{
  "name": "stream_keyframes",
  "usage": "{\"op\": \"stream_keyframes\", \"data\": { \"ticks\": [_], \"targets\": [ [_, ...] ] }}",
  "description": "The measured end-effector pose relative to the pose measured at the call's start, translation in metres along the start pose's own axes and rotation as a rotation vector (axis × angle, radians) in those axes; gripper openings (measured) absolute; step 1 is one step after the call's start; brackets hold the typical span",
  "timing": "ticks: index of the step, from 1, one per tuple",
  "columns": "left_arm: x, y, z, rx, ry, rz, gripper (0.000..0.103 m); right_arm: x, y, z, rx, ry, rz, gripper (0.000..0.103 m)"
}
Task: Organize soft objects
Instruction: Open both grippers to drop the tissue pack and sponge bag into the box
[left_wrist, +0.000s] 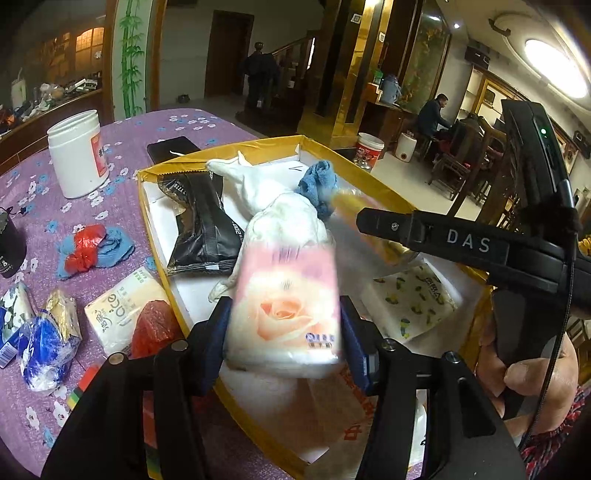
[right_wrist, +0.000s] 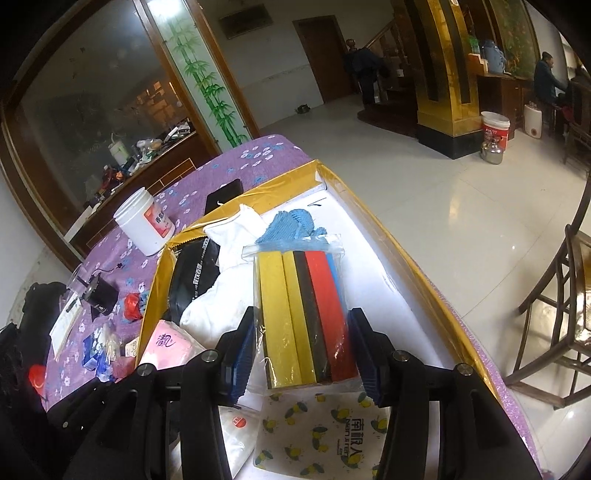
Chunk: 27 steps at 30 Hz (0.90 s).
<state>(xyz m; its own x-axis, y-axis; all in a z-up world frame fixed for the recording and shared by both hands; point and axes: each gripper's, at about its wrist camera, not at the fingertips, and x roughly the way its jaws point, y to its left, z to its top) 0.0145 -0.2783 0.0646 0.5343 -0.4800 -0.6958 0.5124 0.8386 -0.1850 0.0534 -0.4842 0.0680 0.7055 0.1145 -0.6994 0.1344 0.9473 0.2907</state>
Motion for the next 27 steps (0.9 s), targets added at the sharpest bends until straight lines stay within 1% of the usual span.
{"op": "stream_keyframes", "data": {
  "ticks": [2, 4, 5, 7, 9, 15, 17, 19, 21, 23, 27],
  "targets": [
    [0.000, 0.001, 0.001, -0.005, -0.002, -0.015, 0.060, -0.002, -0.001, 0.000, 0.002, -0.002, 0.004, 0.056],
    [-0.001, 0.002, 0.001, -0.011, -0.005, -0.030, 0.065, -0.004, 0.001, 0.001, 0.001, -0.009, 0.001, 0.057],
    [-0.002, 0.001, 0.001, -0.011, -0.007, -0.034, 0.066, -0.005, 0.001, 0.001, 0.002, -0.009, 0.001, 0.060],
    [-0.005, 0.000, 0.001, -0.010, -0.016, -0.033, 0.066, -0.007, 0.000, 0.001, 0.010, -0.015, 0.014, 0.063],
    [-0.008, -0.001, 0.001, -0.006, -0.027, -0.034, 0.066, -0.009, 0.000, 0.000, 0.011, -0.020, 0.006, 0.063],
    [-0.025, 0.001, 0.002, -0.005, -0.063, -0.023, 0.066, -0.028, 0.005, 0.000, 0.006, -0.070, 0.032, 0.063],
    [-0.033, 0.004, 0.003, -0.017, -0.069, -0.021, 0.066, -0.037, 0.011, 0.000, -0.002, -0.089, 0.051, 0.066],
    [-0.044, 0.012, 0.002, -0.035, -0.076, -0.023, 0.066, -0.044, 0.018, -0.001, -0.014, -0.105, 0.064, 0.068],
    [-0.054, 0.021, 0.001, -0.057, -0.077, -0.021, 0.066, -0.050, 0.026, -0.002, -0.026, -0.116, 0.077, 0.068],
    [-0.063, 0.034, 0.000, -0.082, -0.064, -0.020, 0.066, -0.055, 0.037, -0.003, -0.040, -0.124, 0.099, 0.068],
    [-0.085, 0.064, -0.008, -0.120, -0.057, 0.011, 0.066, -0.059, 0.067, -0.008, -0.090, -0.119, 0.136, 0.068]
  ]
}}
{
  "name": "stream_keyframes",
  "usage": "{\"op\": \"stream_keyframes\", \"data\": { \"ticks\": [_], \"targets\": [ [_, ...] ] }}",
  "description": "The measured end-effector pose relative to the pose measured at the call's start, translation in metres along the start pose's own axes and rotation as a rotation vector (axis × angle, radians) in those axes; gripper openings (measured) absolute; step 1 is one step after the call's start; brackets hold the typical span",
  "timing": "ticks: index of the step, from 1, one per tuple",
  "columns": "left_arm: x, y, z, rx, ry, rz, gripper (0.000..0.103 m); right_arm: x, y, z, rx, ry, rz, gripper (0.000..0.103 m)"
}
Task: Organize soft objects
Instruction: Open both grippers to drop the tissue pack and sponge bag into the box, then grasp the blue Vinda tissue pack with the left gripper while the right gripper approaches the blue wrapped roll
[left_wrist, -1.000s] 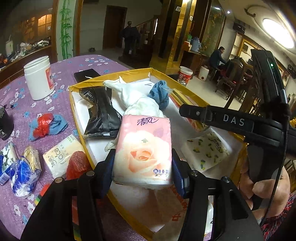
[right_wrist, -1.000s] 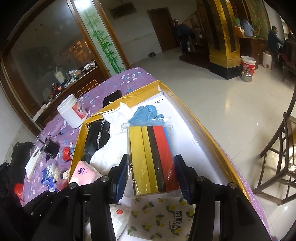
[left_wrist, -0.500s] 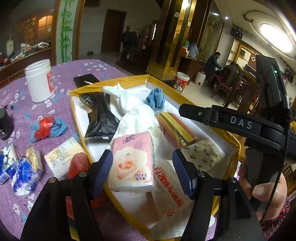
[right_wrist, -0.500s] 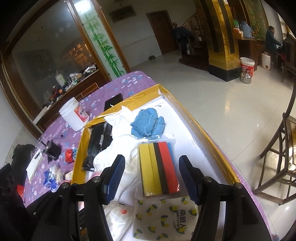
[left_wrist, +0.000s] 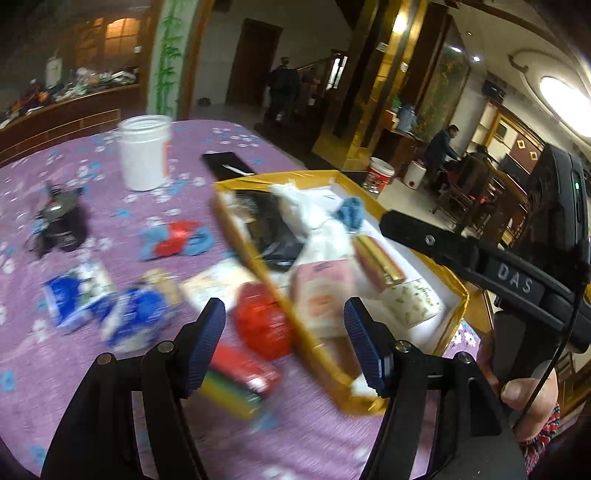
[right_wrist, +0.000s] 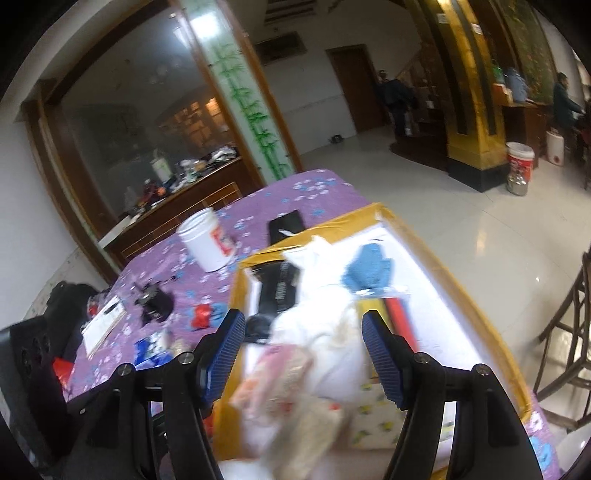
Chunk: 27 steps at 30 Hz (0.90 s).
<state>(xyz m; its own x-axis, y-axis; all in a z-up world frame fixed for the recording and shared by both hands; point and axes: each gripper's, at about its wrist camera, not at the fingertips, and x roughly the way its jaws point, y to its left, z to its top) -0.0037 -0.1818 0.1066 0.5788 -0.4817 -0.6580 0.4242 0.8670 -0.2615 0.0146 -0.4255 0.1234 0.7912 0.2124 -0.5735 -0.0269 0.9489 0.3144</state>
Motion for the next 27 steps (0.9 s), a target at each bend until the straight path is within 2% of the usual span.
{"op": "stream_keyframes", "data": {
  "ticks": [4, 5, 6, 9, 13, 17, 21, 24, 27],
  "targets": [
    [-0.029, 0.042, -0.003, -0.014, -0.025, 0.083, 0.067, 0.004, 0.035, -0.008, -0.069, 0.030, 0.048, 0.068],
    [-0.035, 0.056, -0.003, -0.022, -0.025, 0.105, 0.071, 0.005, 0.043, -0.010, -0.087, 0.038, 0.057, 0.068],
    [-0.039, 0.069, -0.003, -0.032, -0.021, 0.124, 0.078, 0.007, 0.050, -0.014, -0.103, 0.047, 0.068, 0.068],
    [-0.046, 0.110, -0.001, -0.081, -0.011, 0.176, 0.079, 0.014, 0.075, -0.026, -0.149, 0.093, 0.117, 0.068],
    [-0.031, 0.154, 0.009, -0.165, 0.030, 0.164, 0.079, 0.022, 0.095, -0.039, -0.186, 0.126, 0.145, 0.068],
    [-0.002, 0.177, 0.025, -0.207, 0.059, 0.149, 0.079, 0.029, 0.103, -0.046, -0.191, 0.152, 0.160, 0.068],
    [0.037, 0.189, 0.031, -0.248, 0.131, 0.103, 0.079, 0.028, 0.103, -0.051, -0.199, 0.165, 0.156, 0.068],
    [0.056, 0.179, 0.027, -0.173, 0.166, 0.173, 0.079, 0.031, 0.098, -0.051, -0.195, 0.172, 0.153, 0.068],
    [0.064, 0.171, 0.018, -0.111, 0.222, 0.173, 0.079, 0.033, 0.095, -0.051, -0.190, 0.179, 0.149, 0.068]
  ]
}}
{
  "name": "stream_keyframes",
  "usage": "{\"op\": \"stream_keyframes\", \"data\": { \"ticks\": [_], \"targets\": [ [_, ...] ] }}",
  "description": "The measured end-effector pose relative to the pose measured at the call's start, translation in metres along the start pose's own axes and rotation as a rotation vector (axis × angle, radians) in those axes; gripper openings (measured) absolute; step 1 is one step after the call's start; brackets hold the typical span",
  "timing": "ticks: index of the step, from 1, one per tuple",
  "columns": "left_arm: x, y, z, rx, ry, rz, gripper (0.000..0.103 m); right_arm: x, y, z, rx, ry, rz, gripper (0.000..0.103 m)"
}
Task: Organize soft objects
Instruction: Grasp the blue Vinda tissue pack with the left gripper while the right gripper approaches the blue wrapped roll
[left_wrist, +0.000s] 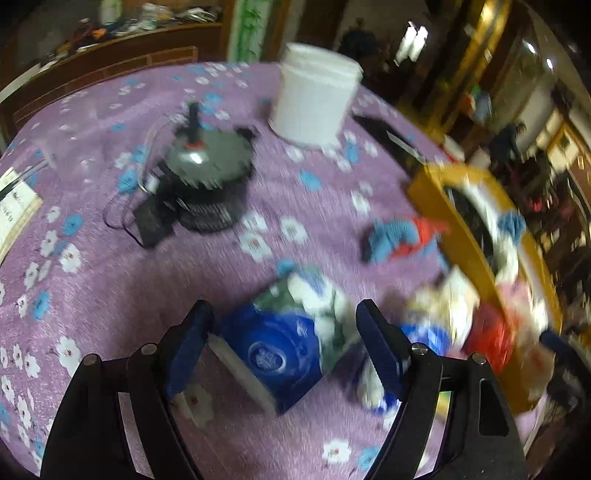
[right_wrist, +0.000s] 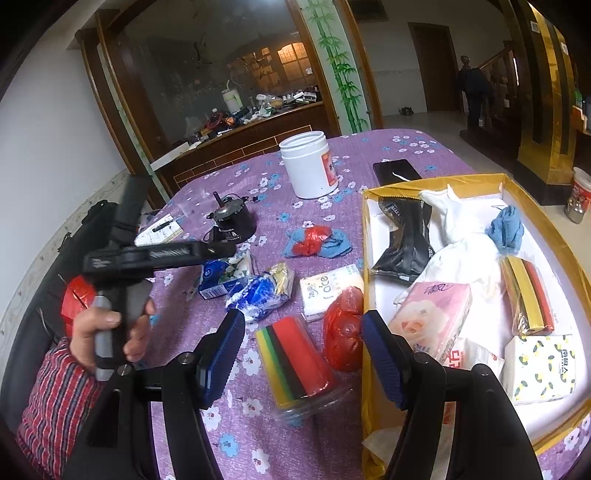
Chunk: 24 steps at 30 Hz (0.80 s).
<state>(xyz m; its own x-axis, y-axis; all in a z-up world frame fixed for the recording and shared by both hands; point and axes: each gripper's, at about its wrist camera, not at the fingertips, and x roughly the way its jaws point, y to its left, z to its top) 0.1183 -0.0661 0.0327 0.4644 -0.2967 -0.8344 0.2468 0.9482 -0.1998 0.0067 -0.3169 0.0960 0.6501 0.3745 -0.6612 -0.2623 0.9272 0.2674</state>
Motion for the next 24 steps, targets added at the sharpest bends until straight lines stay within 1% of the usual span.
{"op": "stream_keyframes", "data": {
  "ticks": [4, 8, 10, 11, 12, 13, 14, 16, 19, 22, 24],
  "targets": [
    [-0.008, -0.015, -0.020, 0.112, 0.023, 0.018, 0.079, 0.002, -0.004, -0.002, 0.011, 0.009, 0.012, 0.068],
    [-0.008, -0.026, -0.036, 0.171, 0.014, 0.103, 0.079, 0.005, -0.002, -0.002, 0.011, 0.015, 0.016, 0.068],
    [-0.006, -0.024, -0.037, 0.153, -0.013, 0.156, 0.077, 0.008, 0.001, -0.003, 0.008, 0.024, 0.022, 0.068],
    [-0.004, -0.020, -0.037, 0.123, -0.015, 0.155, 0.074, 0.010, 0.003, -0.002, 0.003, 0.030, 0.023, 0.068],
    [-0.005, -0.015, -0.036, 0.092, -0.028, 0.141, 0.067, 0.012, 0.006, -0.002, -0.004, 0.036, 0.023, 0.068],
    [-0.006, -0.011, -0.035, 0.076, -0.034, 0.149, 0.061, 0.015, 0.010, -0.002, -0.014, 0.043, 0.022, 0.068],
    [-0.008, -0.008, -0.034, 0.060, -0.034, 0.159, 0.061, 0.017, 0.013, -0.002, -0.022, 0.050, 0.023, 0.068],
    [-0.011, -0.003, -0.034, 0.033, -0.040, 0.155, 0.060, 0.025, 0.020, 0.000, -0.035, 0.073, 0.033, 0.069],
    [-0.021, 0.003, -0.039, 0.003, -0.043, 0.167, 0.059, 0.042, 0.029, 0.003, -0.039, 0.118, 0.023, 0.071],
    [-0.040, 0.005, -0.046, -0.044, -0.085, 0.179, 0.059, 0.059, 0.039, 0.008, -0.048, 0.151, 0.025, 0.071],
    [-0.055, 0.004, -0.052, -0.058, -0.139, 0.184, 0.059, 0.073, 0.043, 0.011, -0.048, 0.173, -0.010, 0.071]
  ]
}}
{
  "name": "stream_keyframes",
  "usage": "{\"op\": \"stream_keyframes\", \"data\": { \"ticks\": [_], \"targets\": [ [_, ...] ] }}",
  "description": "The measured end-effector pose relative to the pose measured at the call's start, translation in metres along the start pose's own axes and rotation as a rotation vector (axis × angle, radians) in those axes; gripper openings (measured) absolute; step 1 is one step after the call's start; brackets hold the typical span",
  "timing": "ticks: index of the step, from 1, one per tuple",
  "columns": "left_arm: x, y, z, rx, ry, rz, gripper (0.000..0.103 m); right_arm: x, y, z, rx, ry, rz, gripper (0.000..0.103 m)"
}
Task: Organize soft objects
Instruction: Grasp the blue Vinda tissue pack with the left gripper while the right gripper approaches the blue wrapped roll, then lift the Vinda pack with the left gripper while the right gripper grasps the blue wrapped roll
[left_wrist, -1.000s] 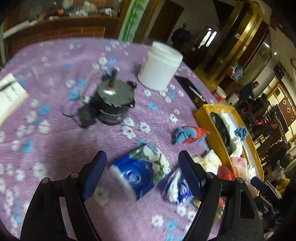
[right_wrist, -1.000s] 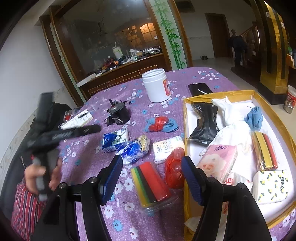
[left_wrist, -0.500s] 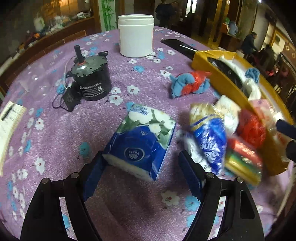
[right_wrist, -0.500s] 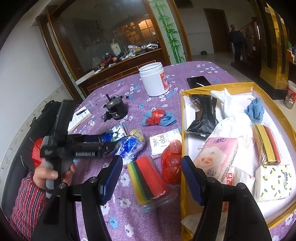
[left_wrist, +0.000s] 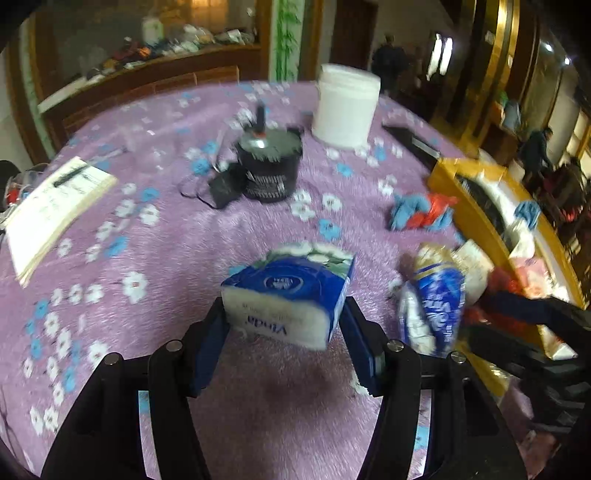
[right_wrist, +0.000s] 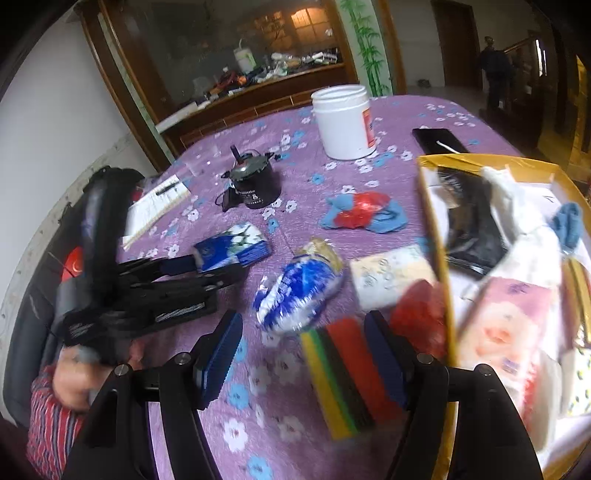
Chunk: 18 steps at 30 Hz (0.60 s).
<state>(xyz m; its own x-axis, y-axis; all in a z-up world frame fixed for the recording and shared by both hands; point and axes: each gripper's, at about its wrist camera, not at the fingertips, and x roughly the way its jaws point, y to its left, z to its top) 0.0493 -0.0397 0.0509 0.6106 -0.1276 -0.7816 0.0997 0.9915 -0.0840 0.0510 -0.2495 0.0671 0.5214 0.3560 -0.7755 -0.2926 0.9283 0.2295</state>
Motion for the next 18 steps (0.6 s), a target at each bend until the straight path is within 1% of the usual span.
{"op": "stream_keyframes", "data": {
  "ticks": [1, 3, 5, 6, 7, 8, 10, 12, 14, 17, 18],
  "targets": [
    [-0.004, 0.000, -0.001, -0.004, -0.019, 0.002, 0.059, 0.007, 0.001, 0.002, 0.007, 0.015, -0.015, 0.071],
    [-0.010, -0.001, 0.000, -0.010, -0.062, 0.006, 0.059, 0.018, 0.002, 0.007, 0.018, 0.035, -0.017, 0.070],
    [-0.011, 0.002, -0.001, -0.009, -0.082, -0.007, 0.058, 0.029, 0.004, 0.009, 0.008, 0.056, -0.058, 0.068],
    [-0.010, 0.003, -0.001, -0.010, -0.079, -0.011, 0.057, 0.034, 0.005, 0.009, 0.011, 0.059, -0.065, 0.067],
    [-0.007, 0.003, -0.002, -0.009, -0.072, -0.013, 0.055, 0.039, 0.006, 0.010, 0.004, 0.061, -0.083, 0.065],
    [-0.005, 0.002, -0.002, -0.004, -0.065, -0.011, 0.054, 0.042, 0.007, 0.010, -0.007, 0.061, -0.098, 0.055],
    [0.002, 0.001, -0.003, 0.006, -0.043, -0.001, 0.053, 0.048, 0.008, 0.008, -0.011, 0.057, -0.082, 0.039],
    [0.011, 0.002, -0.005, 0.004, -0.003, -0.003, 0.052, 0.047, 0.011, 0.006, -0.030, 0.031, -0.091, 0.037],
    [0.018, 0.003, -0.007, -0.005, 0.033, -0.025, 0.052, 0.045, 0.012, 0.005, -0.042, -0.003, -0.080, 0.036],
    [0.025, 0.006, -0.007, -0.033, 0.067, -0.051, 0.053, 0.044, 0.010, 0.005, -0.041, -0.014, -0.060, 0.036],
    [0.027, 0.007, -0.007, -0.038, 0.081, -0.060, 0.055, 0.043, 0.008, 0.005, -0.032, -0.017, -0.051, 0.036]
  ]
}}
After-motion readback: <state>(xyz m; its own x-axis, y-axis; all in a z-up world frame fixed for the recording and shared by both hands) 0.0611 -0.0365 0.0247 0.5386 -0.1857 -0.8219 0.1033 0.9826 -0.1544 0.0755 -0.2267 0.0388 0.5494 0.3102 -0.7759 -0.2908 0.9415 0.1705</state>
